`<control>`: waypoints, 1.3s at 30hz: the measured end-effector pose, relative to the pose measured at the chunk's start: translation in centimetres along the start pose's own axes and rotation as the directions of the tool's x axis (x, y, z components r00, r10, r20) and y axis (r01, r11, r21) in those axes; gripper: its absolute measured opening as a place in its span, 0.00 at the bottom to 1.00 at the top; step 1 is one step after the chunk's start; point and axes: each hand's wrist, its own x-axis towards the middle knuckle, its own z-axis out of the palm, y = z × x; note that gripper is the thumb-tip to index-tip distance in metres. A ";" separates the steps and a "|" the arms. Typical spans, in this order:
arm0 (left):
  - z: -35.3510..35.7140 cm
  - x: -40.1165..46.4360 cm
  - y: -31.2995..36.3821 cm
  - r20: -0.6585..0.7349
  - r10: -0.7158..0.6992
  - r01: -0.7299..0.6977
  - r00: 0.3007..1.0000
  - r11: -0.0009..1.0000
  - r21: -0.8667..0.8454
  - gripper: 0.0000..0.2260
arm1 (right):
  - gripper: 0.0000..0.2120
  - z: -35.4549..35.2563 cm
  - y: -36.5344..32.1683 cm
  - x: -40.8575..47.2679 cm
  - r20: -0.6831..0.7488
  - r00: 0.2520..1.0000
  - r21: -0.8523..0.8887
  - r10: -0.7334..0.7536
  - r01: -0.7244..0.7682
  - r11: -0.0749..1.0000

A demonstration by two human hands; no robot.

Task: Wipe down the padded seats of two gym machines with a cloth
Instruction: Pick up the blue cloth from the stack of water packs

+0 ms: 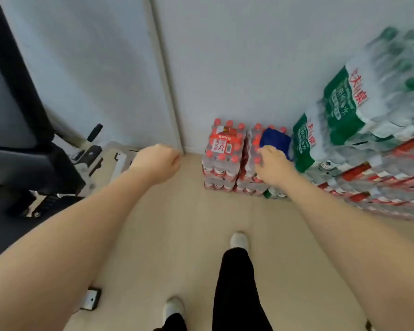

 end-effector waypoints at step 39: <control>3.1 11.3 2.0 0.354 -0.538 0.287 0.765 -0.207 -0.935 0.19 | 0.12 -2.2 -11.0 16.8 0.488 0.719 0.771 -0.495 -0.089 0.631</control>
